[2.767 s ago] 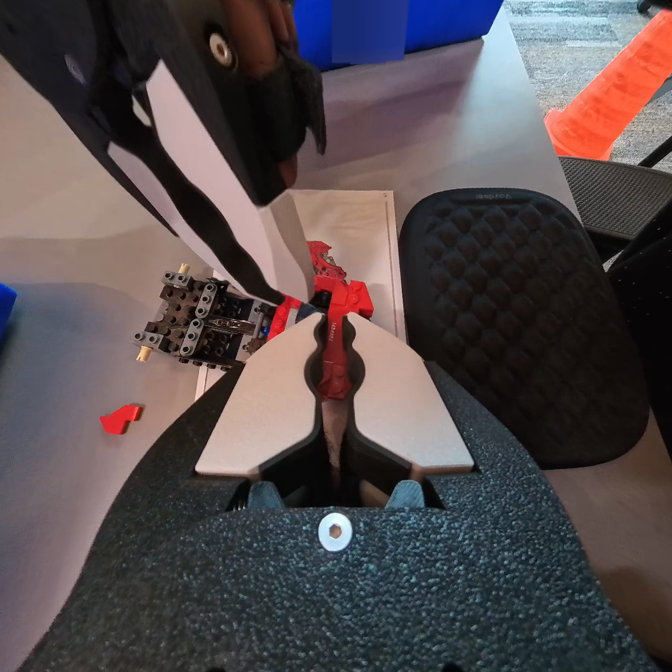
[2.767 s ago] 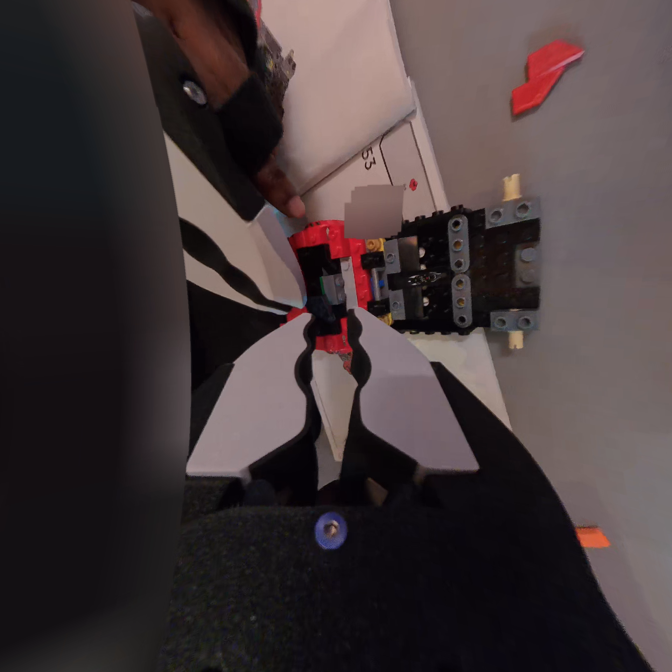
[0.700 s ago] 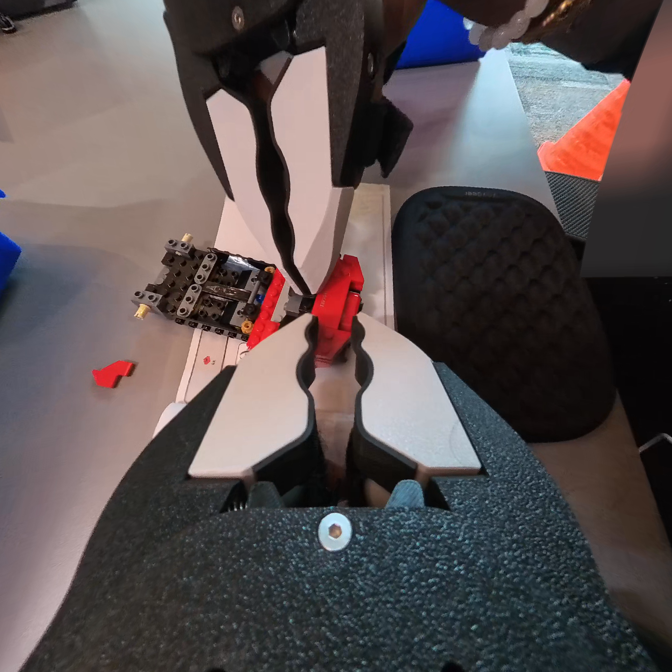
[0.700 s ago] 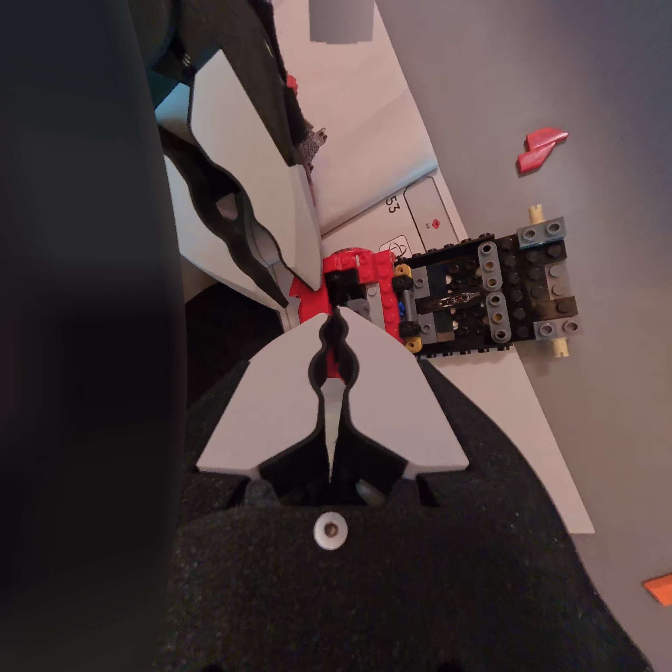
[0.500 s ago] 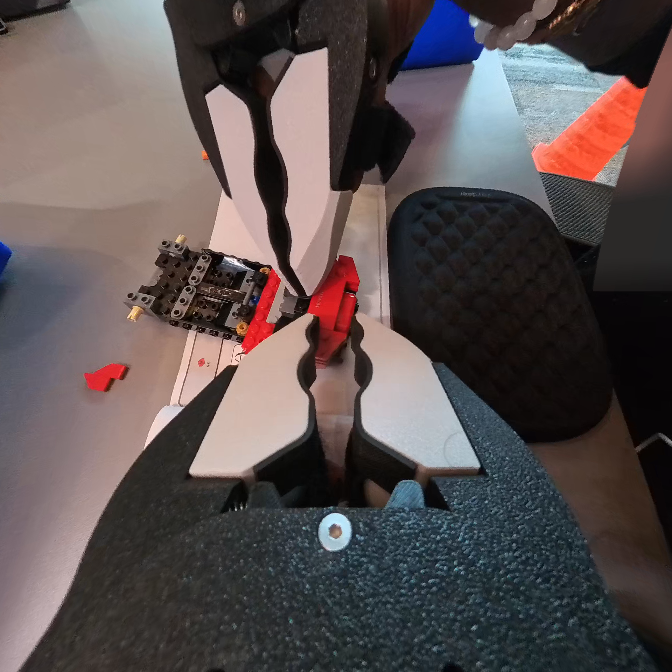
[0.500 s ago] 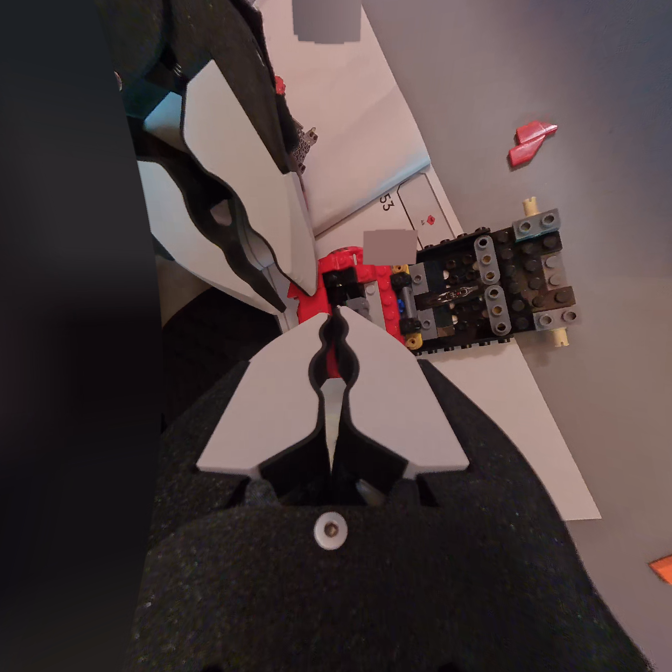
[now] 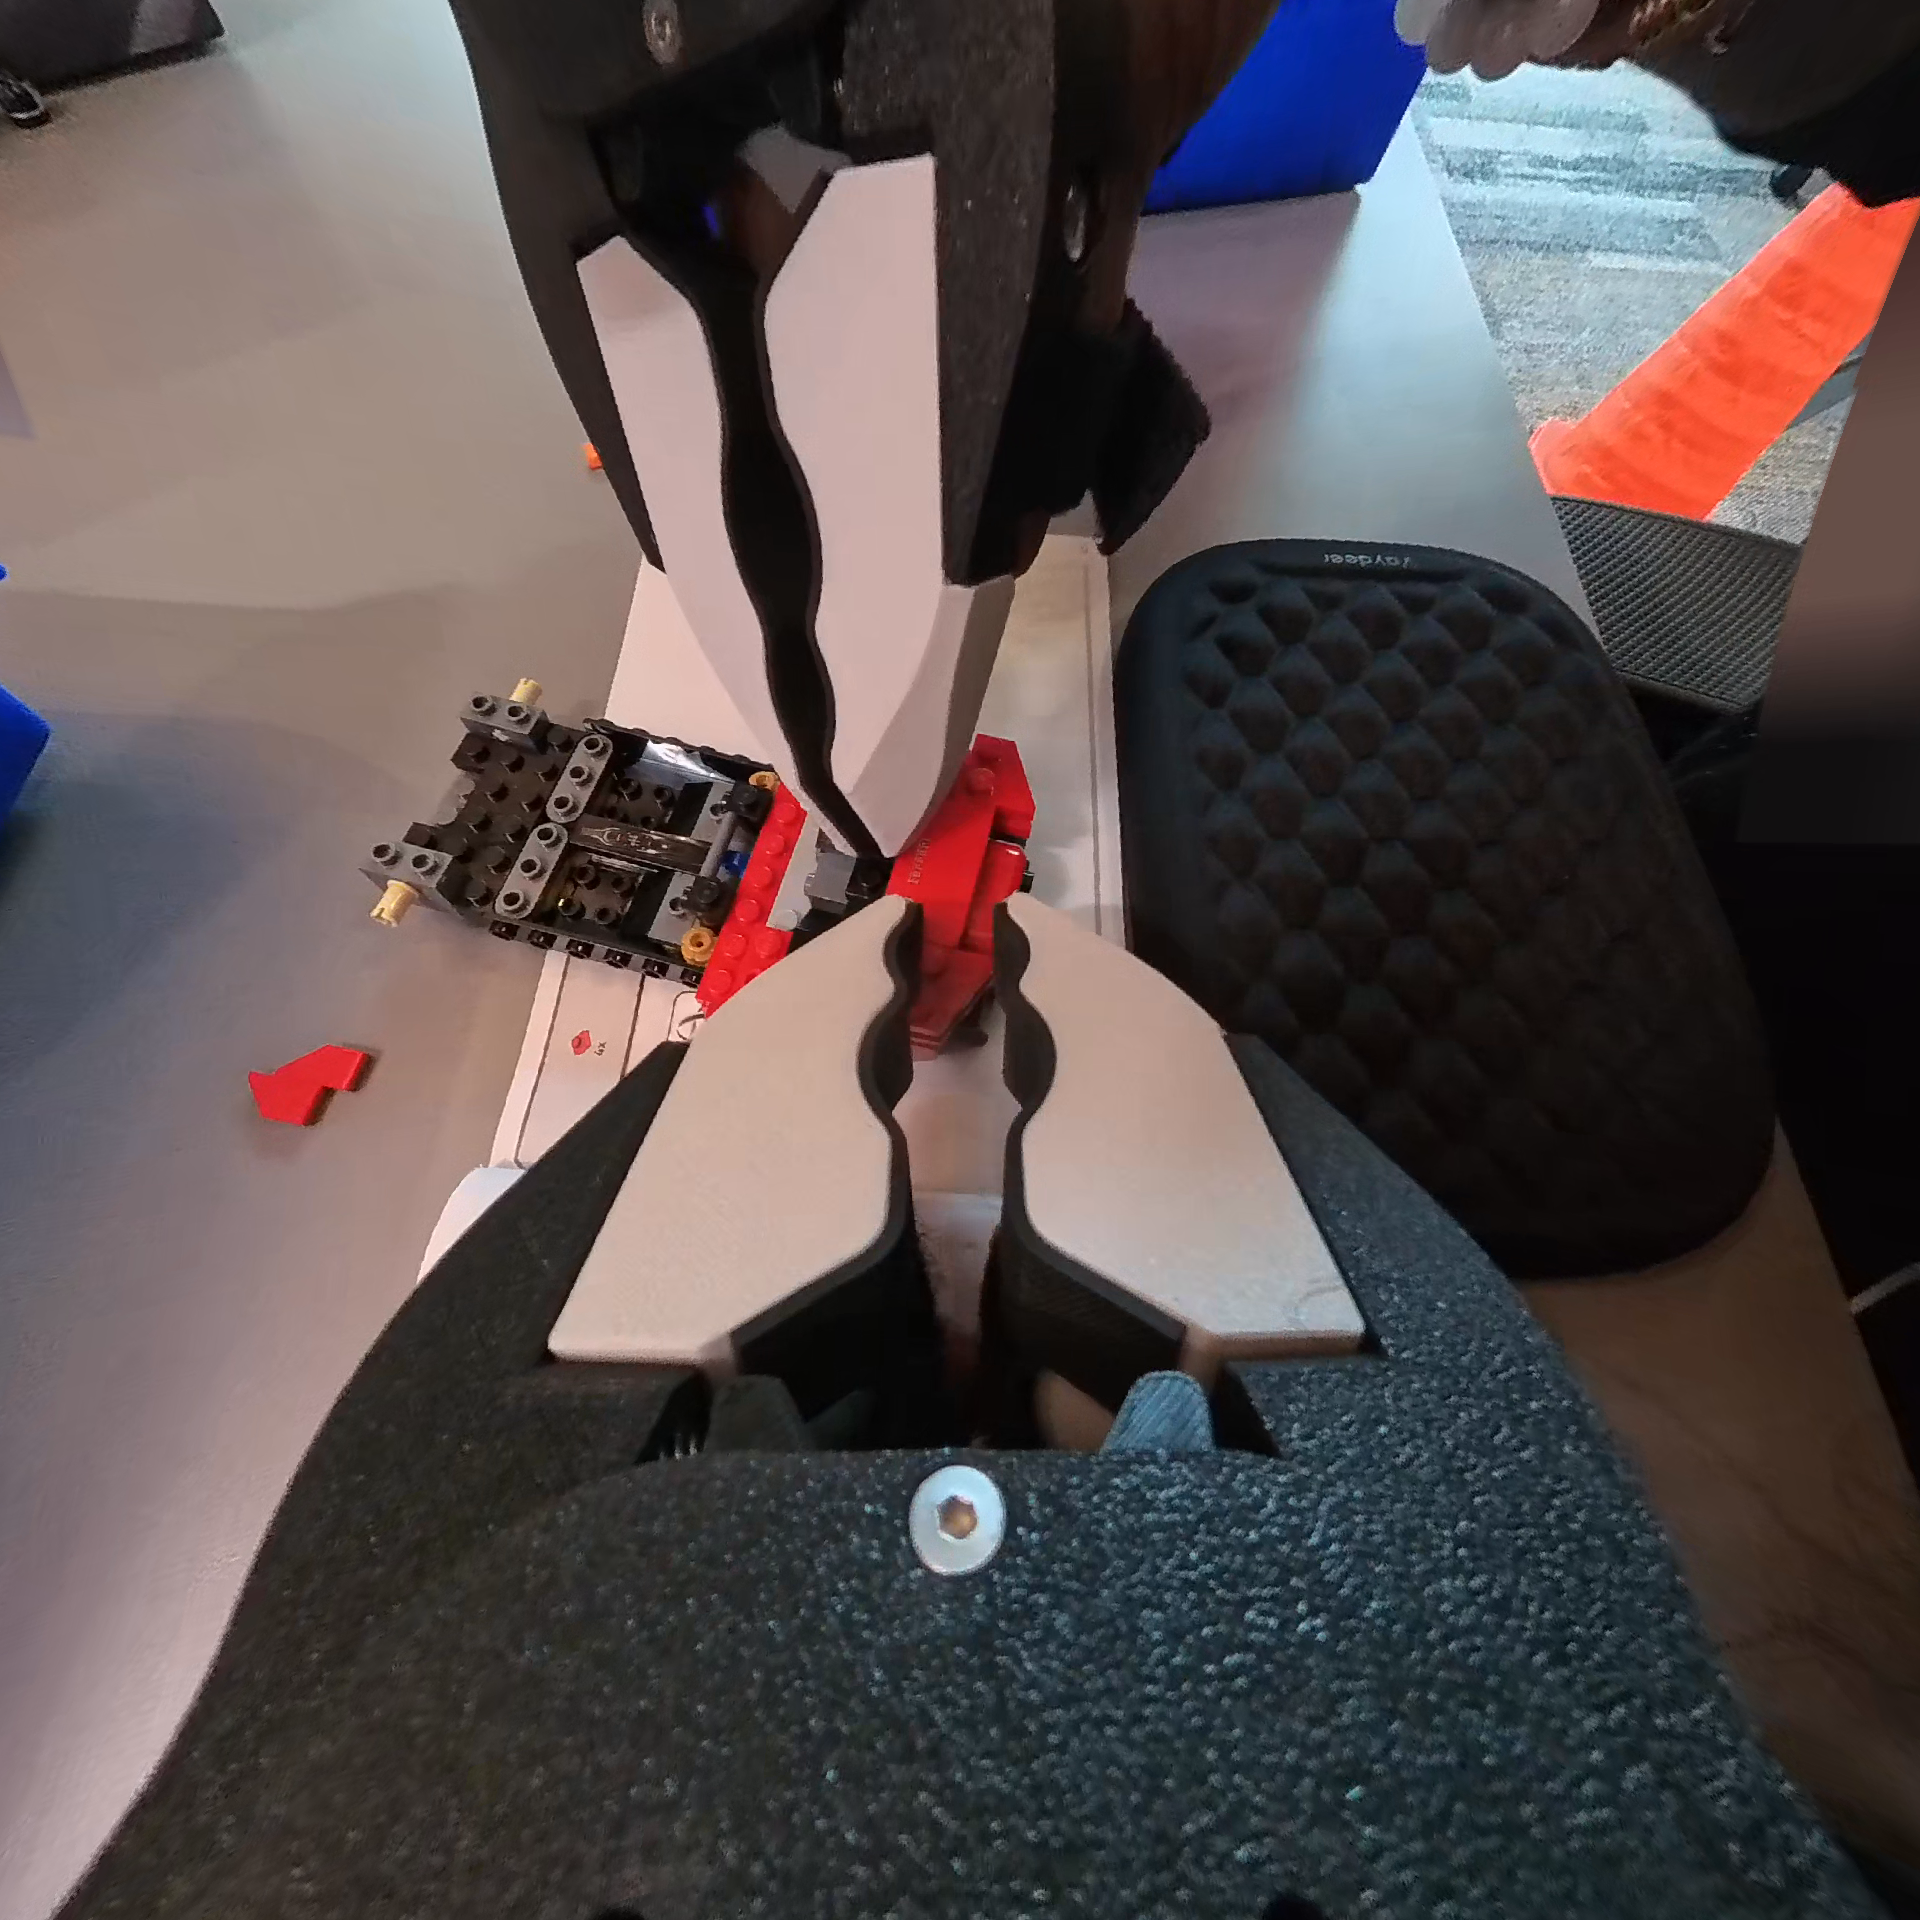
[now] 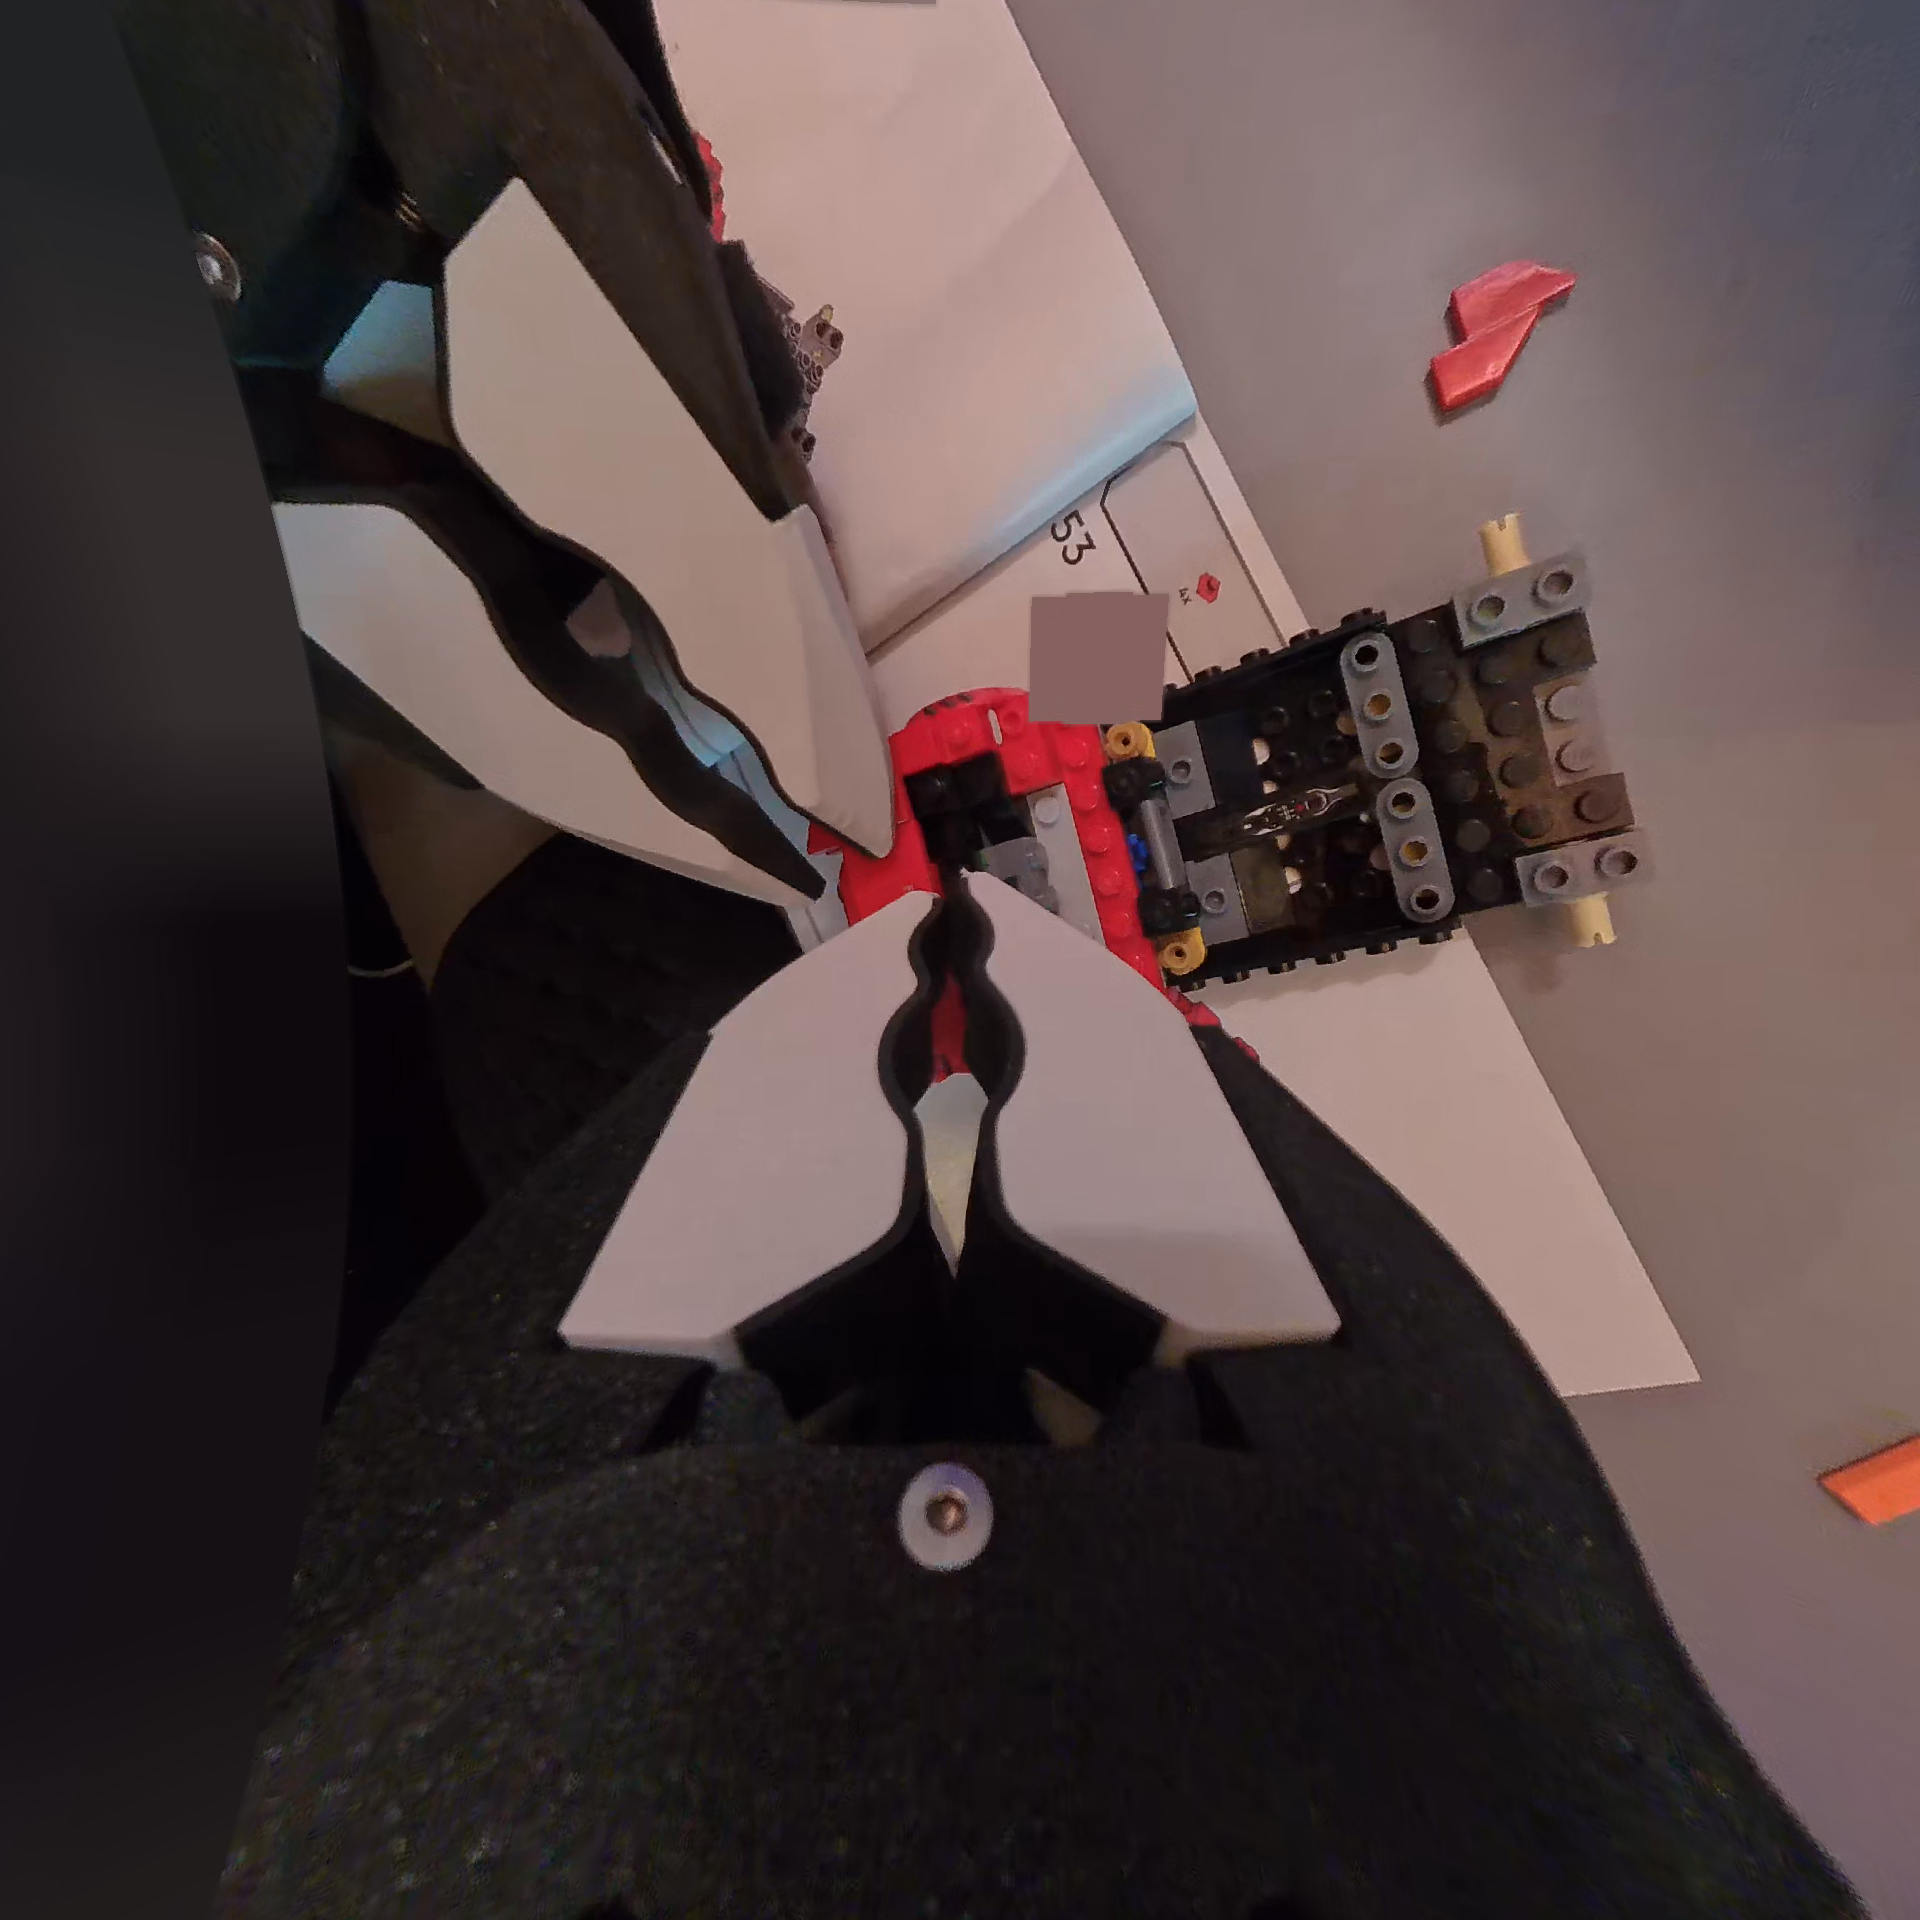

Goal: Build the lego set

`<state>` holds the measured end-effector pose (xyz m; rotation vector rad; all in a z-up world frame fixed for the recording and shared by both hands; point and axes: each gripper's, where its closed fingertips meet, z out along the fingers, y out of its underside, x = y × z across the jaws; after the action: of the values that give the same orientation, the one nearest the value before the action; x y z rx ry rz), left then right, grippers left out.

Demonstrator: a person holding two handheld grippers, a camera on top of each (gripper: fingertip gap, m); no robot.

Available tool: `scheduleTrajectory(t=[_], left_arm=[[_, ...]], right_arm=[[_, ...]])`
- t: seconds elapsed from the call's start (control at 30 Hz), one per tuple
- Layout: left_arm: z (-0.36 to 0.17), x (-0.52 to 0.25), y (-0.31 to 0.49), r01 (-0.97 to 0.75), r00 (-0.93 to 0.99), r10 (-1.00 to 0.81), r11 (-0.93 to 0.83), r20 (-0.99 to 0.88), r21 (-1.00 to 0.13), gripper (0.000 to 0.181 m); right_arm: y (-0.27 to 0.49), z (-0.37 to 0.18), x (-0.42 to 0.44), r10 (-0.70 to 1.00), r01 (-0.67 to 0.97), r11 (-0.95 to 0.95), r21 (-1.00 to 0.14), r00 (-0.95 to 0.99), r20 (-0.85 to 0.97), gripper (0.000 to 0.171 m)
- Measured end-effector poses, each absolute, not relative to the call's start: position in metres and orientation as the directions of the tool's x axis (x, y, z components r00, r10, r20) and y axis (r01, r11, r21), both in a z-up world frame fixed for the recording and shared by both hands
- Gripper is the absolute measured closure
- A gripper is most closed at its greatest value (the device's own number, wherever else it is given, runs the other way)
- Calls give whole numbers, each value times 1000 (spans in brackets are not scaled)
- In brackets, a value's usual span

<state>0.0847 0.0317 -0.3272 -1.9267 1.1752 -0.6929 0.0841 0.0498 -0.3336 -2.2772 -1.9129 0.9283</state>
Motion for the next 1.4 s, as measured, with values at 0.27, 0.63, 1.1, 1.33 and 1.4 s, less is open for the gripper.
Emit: scheduleTrajectory(t=[0.27,0.63,1.1,1.33,1.4], left_arm=[[-327,85,32,-492,430,-901,-277,46,-825,170],[-327,85,33,-491,432,-901,-276,43,-826,171],[-327,85,33,-492,434,-900,-271,37,-827,171],[-327,84,34,-493,435,-900,-267,32,-828,172],[-327,85,34,-492,435,-900,-266,31,-829,172]], right_arm=[[59,-324,84,888,823,-298,-484,54,-456,171],[56,-334,89,939,901,-160,-404,13,-343,171],[52,-333,86,945,909,-163,-383,32,-326,171],[52,-334,87,960,925,-167,-340,74,-272,171],[52,-334,87,963,931,-171,-323,88,-256,171]])
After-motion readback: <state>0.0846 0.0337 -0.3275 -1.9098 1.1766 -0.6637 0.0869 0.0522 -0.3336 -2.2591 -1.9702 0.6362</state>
